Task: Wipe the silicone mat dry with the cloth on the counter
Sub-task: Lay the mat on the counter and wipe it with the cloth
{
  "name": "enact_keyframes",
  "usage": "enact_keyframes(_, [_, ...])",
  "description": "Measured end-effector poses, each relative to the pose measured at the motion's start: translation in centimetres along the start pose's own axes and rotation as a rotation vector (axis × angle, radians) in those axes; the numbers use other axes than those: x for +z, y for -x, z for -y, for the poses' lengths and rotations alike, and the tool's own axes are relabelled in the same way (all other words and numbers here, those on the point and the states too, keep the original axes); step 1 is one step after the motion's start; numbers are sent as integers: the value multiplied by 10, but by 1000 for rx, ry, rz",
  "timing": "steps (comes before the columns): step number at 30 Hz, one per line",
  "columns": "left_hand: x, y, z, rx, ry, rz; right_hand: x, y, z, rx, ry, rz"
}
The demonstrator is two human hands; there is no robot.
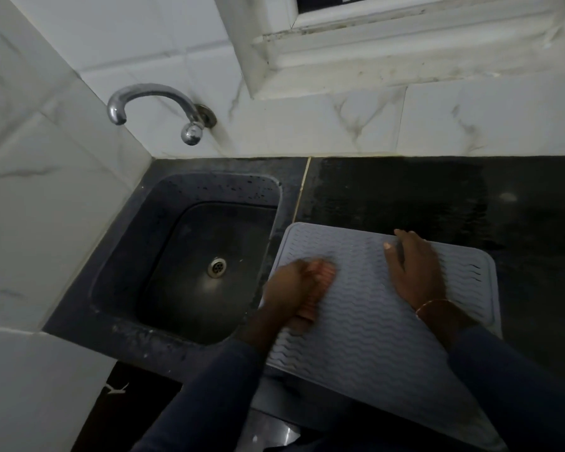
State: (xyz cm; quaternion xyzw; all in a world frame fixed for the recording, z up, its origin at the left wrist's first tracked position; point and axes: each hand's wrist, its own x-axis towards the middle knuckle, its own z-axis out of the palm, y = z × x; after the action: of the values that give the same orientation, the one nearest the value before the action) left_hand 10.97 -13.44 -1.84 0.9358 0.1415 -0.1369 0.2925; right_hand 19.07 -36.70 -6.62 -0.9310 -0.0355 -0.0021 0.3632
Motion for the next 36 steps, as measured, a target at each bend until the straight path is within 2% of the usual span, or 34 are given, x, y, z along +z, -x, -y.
enact_keyframes(3, [-32,-2,48,-157,-99,-130,3,0,-2,-6,9,18])
enact_keyframes(6, [-32,6,42,-202,-152,-188,3,0,-1,-44,35,16])
enact_keyframes(8, [-21,17,16,-99,-70,-194,2,0,1,-64,78,39])
enact_keyframes(11, [13,38,-28,105,130,18,-1,0,5,-73,155,91])
enact_keyframes(13, [39,49,-43,130,0,76,-4,4,12,-86,176,114])
enact_keyframes(15, [54,52,-45,93,-190,2,-5,17,24,-111,139,106])
enact_keyframes(18, [45,50,-30,52,-247,-82,11,51,42,-189,59,97])
enact_keyframes(21, [8,43,23,-29,-288,-138,29,84,51,-140,53,168])
enact_keyframes(25, [-39,27,88,-75,-523,-168,38,105,60,-65,202,163])
enact_keyframes(29, [-40,20,79,-53,-299,-188,44,104,64,-42,313,128])
enact_keyframes(32, [-24,23,43,72,-25,-178,48,103,65,-42,376,80])
enact_keyframes(36, [8,15,2,241,26,-59,49,103,64,-8,444,86])
